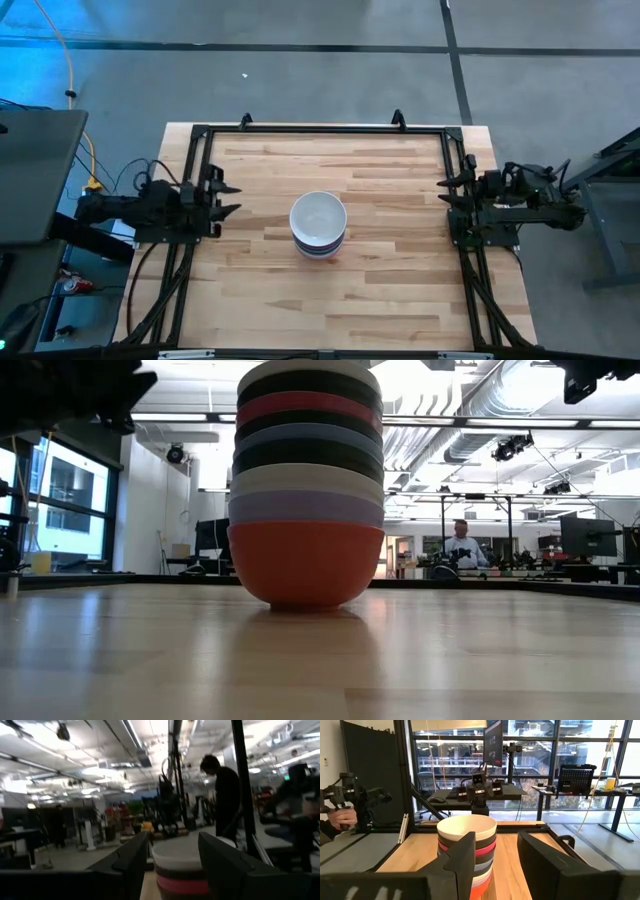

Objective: Nest bowls inside each other
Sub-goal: Return to home position

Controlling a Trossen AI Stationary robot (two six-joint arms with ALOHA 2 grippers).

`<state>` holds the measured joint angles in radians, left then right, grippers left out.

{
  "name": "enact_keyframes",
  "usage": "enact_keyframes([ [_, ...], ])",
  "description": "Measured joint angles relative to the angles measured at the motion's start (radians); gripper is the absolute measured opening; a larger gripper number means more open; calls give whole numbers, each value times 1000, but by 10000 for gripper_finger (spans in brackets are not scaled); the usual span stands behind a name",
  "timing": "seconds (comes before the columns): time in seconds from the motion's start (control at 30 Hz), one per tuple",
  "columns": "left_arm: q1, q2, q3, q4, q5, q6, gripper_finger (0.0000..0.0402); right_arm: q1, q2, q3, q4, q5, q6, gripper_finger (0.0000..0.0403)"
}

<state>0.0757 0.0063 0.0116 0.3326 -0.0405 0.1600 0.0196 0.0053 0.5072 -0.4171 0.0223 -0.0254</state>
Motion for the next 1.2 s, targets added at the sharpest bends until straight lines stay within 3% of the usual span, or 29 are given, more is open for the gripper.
enact_keyframes([
  [0.57, -11, 0, 0, -314, -20, 8, 163, 0, 0, 0, -31, -7, 10, 140],
  [0.93, -11, 12, 0, -322, 10, 112, 163, 0, 0, 0, -37, -87, 11, 140],
  [1.2, -11, 44, 1, -323, 28, 44, 163, 0, 0, 0, -77, -121, 55, 140],
])
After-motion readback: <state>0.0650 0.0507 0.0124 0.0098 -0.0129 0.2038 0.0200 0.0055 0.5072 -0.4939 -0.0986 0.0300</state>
